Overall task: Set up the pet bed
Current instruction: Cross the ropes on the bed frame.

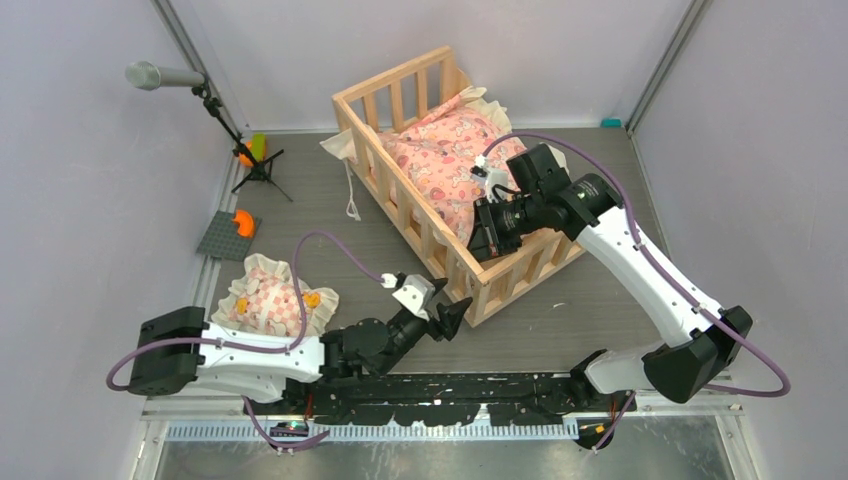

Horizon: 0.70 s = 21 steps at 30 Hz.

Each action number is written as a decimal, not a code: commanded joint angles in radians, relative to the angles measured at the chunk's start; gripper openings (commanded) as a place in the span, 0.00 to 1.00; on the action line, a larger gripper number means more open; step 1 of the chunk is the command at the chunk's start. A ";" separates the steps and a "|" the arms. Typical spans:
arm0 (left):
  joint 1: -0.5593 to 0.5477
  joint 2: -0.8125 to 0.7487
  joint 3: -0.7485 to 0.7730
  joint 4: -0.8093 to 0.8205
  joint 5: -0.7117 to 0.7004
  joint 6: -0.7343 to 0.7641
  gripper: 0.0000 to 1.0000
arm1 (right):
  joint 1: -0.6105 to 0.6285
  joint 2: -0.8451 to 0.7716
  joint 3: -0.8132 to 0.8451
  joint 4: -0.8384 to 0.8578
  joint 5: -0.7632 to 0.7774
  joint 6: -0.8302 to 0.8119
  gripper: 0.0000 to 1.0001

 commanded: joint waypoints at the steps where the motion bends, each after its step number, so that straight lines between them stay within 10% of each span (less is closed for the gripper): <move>1: -0.003 0.062 0.049 0.143 -0.061 0.044 0.60 | 0.019 -0.002 -0.047 0.014 -0.163 0.021 0.00; 21: -0.001 0.169 0.066 0.264 -0.163 0.134 0.40 | 0.018 -0.019 -0.063 0.017 -0.158 0.025 0.00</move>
